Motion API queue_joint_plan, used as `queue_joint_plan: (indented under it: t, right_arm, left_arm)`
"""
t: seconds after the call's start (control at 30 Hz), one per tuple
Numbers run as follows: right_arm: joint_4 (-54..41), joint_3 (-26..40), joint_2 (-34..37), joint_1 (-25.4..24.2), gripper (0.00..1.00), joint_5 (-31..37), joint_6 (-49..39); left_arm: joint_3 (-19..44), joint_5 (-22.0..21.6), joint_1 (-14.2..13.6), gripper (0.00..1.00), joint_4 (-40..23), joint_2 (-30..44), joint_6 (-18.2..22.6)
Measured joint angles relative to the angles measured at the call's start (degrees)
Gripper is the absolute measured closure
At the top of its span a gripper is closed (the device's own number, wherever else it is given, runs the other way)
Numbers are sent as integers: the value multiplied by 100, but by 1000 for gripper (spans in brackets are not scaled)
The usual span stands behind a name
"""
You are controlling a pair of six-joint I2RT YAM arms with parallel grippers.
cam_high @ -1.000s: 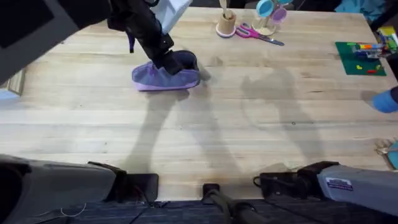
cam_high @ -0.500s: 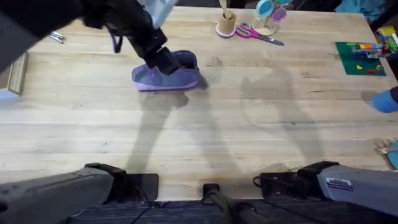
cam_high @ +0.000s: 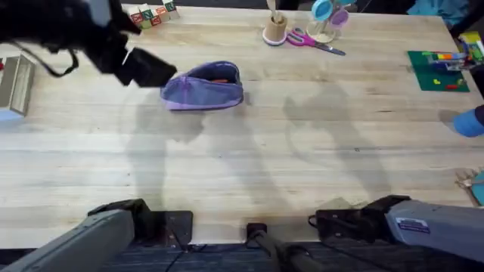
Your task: Unzip the bag, pick up the pens from the table one at a time and place them inside, then zip the bag closed.
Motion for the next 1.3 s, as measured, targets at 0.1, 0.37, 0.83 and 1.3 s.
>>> queue_joint_plan:
  t: [0.1,0.37,0.83,1.3]
  right_arm:
    - [-2,0,0,89,5,0,43]
    - [0,0,0,561,6,-2,87]
    - [-170,0,174,1241,5,-15,2167]
    - [-100,-2,846,1937,5,-341,3855]
  left_arm:
    - [-136,369,397,7,-367,-1,440]
    - [-790,1217,1471,6,-808,1,1795]
    - [-1045,1599,1732,7,-727,1,3221]
    - [-1047,1714,1792,7,-1184,641,4406]
